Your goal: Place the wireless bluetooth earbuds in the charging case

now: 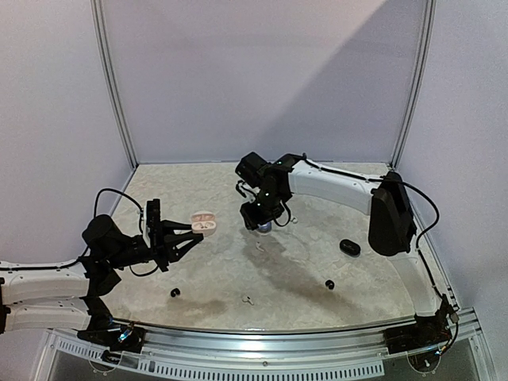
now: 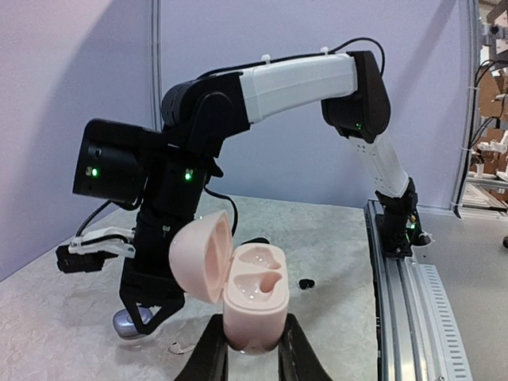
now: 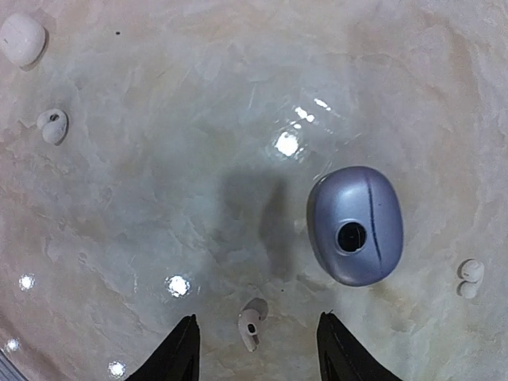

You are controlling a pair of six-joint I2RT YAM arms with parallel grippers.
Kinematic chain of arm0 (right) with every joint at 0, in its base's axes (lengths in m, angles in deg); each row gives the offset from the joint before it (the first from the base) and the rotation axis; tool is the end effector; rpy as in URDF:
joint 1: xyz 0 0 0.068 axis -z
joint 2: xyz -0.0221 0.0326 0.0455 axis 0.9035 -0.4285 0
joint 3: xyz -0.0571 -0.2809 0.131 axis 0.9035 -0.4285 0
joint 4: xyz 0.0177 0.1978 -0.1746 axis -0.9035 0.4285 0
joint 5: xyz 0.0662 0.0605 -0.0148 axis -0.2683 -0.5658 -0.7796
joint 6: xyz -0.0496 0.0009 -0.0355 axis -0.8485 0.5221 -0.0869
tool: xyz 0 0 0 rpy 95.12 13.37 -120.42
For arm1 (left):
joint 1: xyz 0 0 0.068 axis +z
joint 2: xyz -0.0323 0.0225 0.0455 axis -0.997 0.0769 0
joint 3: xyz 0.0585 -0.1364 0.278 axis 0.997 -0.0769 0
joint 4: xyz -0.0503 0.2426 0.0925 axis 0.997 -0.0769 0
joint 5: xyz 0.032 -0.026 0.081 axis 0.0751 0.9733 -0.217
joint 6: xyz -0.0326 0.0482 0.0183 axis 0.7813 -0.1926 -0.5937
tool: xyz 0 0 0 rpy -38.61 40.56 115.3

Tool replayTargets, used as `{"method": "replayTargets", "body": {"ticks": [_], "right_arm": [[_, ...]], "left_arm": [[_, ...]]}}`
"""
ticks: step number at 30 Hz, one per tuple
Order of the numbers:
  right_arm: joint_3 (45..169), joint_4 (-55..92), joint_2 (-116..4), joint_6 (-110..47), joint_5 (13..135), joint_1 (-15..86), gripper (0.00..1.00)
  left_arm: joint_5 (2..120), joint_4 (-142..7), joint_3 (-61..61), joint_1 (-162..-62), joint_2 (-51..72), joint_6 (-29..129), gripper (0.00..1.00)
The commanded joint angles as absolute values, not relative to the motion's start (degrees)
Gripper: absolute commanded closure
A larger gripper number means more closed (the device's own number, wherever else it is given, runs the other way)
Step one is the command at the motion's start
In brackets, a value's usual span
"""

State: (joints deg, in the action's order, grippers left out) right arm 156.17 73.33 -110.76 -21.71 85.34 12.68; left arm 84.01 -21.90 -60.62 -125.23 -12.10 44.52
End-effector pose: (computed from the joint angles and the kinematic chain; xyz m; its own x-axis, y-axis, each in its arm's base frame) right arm 0.3371 0.4264 0.2276 -0.7607 -0.5154 -0.3947 -0.5812 0.8115 0.0606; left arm 0.1173 -0.1281 0.2545 -0.0090 -0.1134 -0.9935 0.9478 0.3158 -0.0446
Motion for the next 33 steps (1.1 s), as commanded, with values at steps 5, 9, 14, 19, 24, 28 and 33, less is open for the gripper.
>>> {"method": "replayTargets", "body": {"ticks": [5,9,14,19,24,28,33], "right_arm": [[159.32,76.92,-115.46,-23.45,84.53,11.17,0.56],[159.41,76.28,-117.26,-23.52,85.29,10.79,0.58],[159.5,76.21,-118.99,-23.73,86.42,10.68,0.59],[159.5,76.38,-119.63,-23.58,87.11,10.6,0.63],[159.5,77.18,-119.8,-23.65,88.02,10.25,0.7],[159.5,78.65,-120.15,-23.89,88.5,9.83,0.72],[159.49,80.24,-120.0,-23.49,88.88,9.59,0.77]], "left_arm": [[83.66,-21.33,-61.46,-125.23,-12.29,43.8,1.0],[83.66,-21.23,-61.4,-125.23,-12.29,43.79,1.0],[83.66,-21.47,-61.35,-125.23,-12.47,43.71,1.0],[83.59,-21.42,-61.34,-125.23,-12.47,43.71,1.0],[83.57,-21.4,-61.36,-125.23,-12.43,43.62,1.0],[83.65,-21.39,-61.43,-125.23,-12.5,43.53,1.0],[83.73,-21.4,-61.53,-125.24,-12.56,43.45,1.0]]}}
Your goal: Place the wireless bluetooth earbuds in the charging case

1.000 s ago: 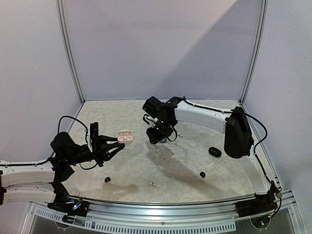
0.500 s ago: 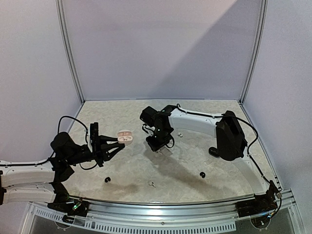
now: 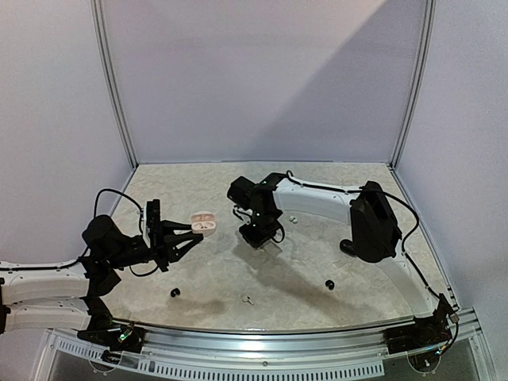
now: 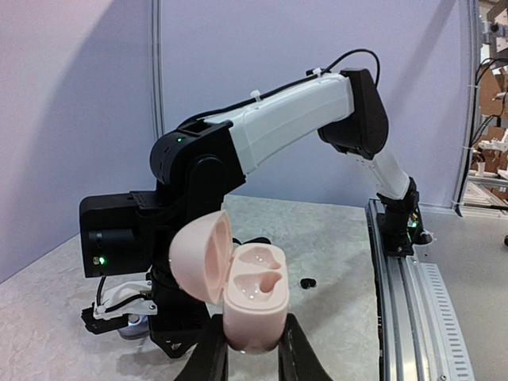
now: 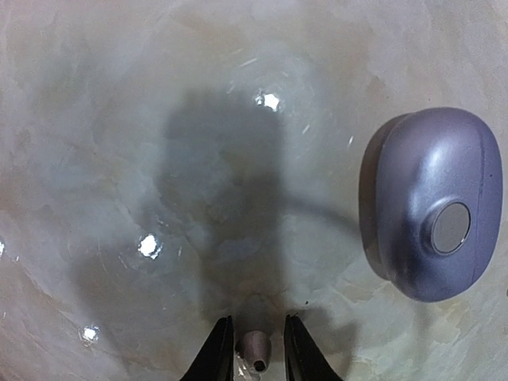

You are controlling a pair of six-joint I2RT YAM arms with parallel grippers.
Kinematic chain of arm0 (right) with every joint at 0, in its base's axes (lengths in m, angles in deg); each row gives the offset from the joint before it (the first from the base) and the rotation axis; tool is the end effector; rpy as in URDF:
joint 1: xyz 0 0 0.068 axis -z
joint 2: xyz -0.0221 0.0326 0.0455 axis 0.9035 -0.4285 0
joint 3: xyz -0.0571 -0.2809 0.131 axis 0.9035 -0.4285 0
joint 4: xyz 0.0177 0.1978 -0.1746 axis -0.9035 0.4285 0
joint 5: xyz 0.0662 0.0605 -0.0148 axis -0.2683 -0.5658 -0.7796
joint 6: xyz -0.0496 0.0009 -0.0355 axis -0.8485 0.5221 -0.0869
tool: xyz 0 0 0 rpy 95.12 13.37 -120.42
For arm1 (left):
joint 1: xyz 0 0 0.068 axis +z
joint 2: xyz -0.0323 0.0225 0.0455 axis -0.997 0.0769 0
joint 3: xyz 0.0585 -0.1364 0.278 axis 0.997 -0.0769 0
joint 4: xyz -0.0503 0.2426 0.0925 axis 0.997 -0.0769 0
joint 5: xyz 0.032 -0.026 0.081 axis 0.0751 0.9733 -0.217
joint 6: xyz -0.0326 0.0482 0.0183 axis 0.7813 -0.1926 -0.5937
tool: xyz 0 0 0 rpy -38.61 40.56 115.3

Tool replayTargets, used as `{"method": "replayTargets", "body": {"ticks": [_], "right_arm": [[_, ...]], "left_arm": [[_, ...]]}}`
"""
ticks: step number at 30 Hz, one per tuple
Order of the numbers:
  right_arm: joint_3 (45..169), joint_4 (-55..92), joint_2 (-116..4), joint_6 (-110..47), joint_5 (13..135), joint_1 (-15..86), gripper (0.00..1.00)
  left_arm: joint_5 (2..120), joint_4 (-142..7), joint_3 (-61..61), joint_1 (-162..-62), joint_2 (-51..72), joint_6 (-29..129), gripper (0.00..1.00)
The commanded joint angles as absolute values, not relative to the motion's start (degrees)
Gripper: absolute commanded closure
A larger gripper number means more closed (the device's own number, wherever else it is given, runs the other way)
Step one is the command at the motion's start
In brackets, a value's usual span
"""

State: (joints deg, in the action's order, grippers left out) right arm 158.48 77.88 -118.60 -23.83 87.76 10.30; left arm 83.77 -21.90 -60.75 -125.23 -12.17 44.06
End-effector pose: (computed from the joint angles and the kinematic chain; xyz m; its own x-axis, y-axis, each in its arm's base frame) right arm 0.3246 0.4445 0.1643 -0.7458 -0.6191 -0.2458 -0.6308 0.7750 -0.0379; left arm 0.1172 -0.1278 0.2540 -0.0020 -0.1106 -0.9939 0.9465 0.3206 -0.0376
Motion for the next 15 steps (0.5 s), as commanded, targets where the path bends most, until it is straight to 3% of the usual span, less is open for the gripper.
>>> {"method": "replayTargets", "body": {"ticks": [1,15], "right_arm": [[159.46,80.53,-119.84,-23.28,88.8,9.56,0.78],[159.32,81.0,-119.04,-20.79,87.62,9.55,1.0]], "left_arm": [[83.74,-21.33,-61.53,-125.23,-12.56,43.47,1.0],[83.47,-21.22,-61.96,-125.23,-12.81,43.03,1.0]]}}
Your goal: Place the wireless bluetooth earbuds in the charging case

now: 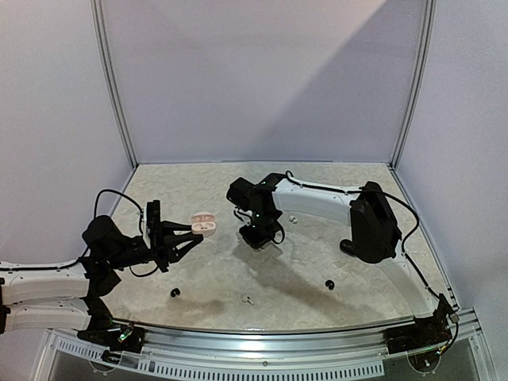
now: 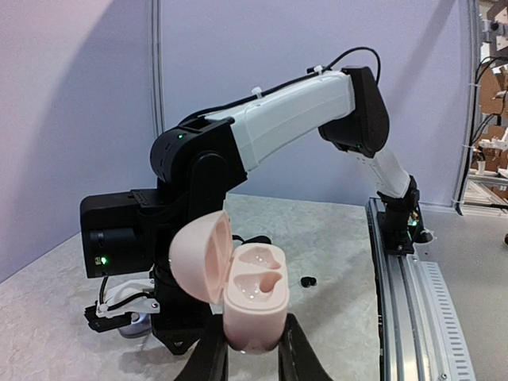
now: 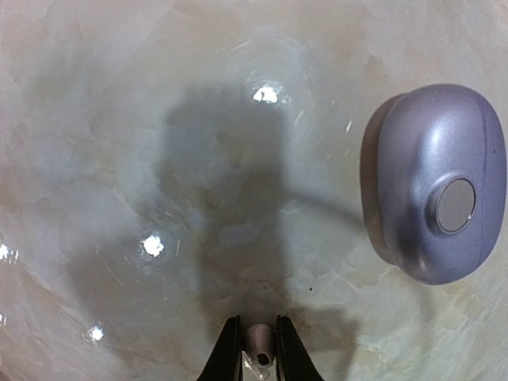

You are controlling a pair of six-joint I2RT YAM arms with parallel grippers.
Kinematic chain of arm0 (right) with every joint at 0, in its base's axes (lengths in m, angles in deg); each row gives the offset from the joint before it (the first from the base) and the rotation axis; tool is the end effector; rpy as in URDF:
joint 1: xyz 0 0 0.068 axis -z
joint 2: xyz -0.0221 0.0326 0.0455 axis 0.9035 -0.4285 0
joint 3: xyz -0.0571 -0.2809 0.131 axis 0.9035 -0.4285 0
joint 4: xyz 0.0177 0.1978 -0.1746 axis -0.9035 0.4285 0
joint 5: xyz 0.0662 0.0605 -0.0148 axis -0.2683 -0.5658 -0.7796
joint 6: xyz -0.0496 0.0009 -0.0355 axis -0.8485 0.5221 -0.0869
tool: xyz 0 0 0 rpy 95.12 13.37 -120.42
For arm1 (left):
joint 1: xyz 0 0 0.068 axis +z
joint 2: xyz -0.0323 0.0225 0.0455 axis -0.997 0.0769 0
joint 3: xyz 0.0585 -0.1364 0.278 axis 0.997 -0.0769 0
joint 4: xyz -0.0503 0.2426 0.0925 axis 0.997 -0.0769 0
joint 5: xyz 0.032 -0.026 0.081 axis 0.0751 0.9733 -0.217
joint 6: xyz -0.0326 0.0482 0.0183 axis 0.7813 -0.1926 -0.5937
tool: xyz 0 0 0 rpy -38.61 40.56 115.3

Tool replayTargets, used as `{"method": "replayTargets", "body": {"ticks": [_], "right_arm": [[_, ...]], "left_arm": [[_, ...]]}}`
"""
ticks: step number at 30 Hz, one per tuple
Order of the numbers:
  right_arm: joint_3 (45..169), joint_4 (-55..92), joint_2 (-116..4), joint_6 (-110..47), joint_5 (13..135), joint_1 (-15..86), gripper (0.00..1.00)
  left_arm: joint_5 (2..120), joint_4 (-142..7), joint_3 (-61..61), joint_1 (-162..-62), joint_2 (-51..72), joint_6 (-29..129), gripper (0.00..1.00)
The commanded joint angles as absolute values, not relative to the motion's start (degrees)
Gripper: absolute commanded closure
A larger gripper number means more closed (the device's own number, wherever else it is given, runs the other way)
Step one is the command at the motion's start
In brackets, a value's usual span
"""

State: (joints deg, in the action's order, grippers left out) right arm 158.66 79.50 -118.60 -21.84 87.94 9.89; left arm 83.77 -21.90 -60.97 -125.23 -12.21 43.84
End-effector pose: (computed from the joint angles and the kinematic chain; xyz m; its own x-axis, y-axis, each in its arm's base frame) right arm 0.3199 0.4444 0.1645 -0.7663 -0.6020 -0.2244 -0.6101 0.7913 -0.0397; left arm 0.1168 -0.1275 0.2528 -0.0008 -0.1073 -0.9942 0.9464 0.3211 -0.0354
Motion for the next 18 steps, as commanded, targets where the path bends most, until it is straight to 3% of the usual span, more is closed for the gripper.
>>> {"method": "replayTargets", "body": {"ticks": [1,10,18], "right_arm": [[159.34,80.86,-118.88,-20.56,87.57,9.59,1.0],[152.39,70.28,-108.64,-18.6,88.33,9.68,1.0],[130.34,34.43,-83.17,-19.09,84.37,7.5,1.0]], "left_arm": [[83.25,-21.15,-62.02,-125.23,-12.89,43.03,1.0],[75.09,-17.06,-63.04,-125.23,-12.8,42.12,1.0],[70.09,-10.19,-63.11,-125.49,-12.36,38.72,1.0]]}}
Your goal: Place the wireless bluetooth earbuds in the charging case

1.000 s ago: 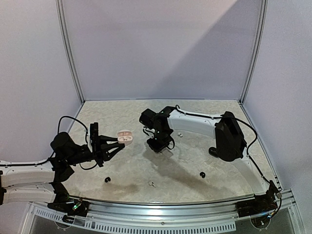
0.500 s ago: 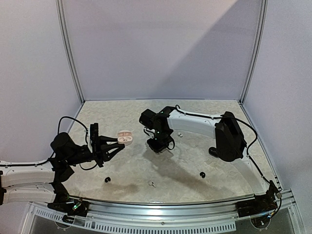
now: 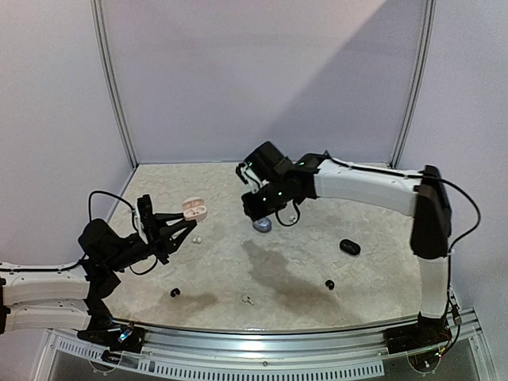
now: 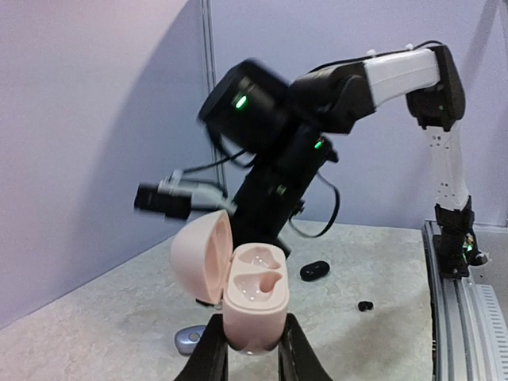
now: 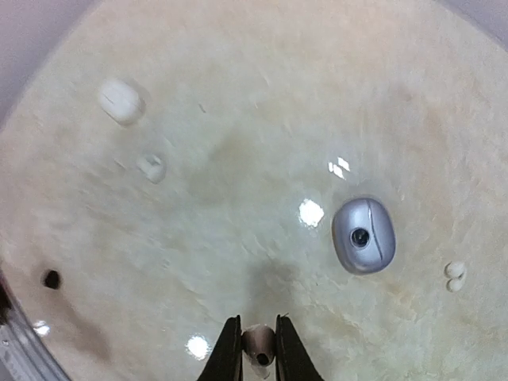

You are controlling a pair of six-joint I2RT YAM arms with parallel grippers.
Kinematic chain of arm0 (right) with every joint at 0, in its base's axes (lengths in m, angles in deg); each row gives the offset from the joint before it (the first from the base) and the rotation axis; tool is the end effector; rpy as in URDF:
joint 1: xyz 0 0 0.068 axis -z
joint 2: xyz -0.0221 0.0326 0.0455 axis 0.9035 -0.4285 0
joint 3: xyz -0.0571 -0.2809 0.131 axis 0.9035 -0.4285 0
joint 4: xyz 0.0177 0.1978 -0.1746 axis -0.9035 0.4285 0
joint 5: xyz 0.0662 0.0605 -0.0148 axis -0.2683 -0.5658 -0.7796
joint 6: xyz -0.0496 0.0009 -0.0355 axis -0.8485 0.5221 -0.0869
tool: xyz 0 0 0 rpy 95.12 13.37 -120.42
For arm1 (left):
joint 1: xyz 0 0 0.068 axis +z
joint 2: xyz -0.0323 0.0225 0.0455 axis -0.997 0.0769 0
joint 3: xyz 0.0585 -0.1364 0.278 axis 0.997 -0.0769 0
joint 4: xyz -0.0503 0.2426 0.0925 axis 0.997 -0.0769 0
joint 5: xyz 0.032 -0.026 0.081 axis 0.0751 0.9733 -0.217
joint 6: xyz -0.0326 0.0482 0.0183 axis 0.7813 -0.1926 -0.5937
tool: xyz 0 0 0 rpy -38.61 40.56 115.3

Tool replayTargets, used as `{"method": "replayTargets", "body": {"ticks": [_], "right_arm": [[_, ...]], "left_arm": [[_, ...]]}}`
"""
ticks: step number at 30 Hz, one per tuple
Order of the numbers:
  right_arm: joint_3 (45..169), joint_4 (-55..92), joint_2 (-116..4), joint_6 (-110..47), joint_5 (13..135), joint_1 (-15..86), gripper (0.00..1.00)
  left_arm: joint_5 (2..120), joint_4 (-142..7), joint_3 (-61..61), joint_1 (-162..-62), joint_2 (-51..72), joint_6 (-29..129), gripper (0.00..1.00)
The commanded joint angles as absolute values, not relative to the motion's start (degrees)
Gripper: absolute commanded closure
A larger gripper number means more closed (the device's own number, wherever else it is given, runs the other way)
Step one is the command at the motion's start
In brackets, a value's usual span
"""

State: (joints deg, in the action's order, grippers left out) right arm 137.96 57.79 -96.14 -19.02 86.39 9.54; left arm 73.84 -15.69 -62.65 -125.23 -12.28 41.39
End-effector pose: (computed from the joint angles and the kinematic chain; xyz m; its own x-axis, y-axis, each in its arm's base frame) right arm 0.2914 0.4115 0.2727 -0.7005 -0.4348 -0.5660 -0.5965 0.7920 0.1298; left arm 0.1200 -0.1209 0.2559 0.1046 -0.1528 -0.9827 0.8756 0.4827 0.0182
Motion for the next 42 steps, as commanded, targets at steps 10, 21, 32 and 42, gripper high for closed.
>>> {"method": "replayTargets", "body": {"ticks": [10,21,32,42], "right_arm": [[116.94,1.43,-72.57,-27.54,69.09,1.33,1.0],[111.49,-11.95,-73.69,-29.65,60.22,-0.16,1.0],[113.79,-10.59,-77.83,-30.63,61.35,-0.2,1.0],[114.15,-9.29,-78.84,-31.2,62.79,-0.16,1.0]], "left_arm": [[71.76,-4.78,-61.43,-126.27,-11.05,35.89,1.0],[71.35,-4.0,-59.69,-126.9,-11.38,41.32,1.0],[71.5,-3.58,-59.32,-127.42,-11.18,41.66,1.0],[71.26,-3.64,-59.49,-127.6,-11.25,41.6,1.0]]}}
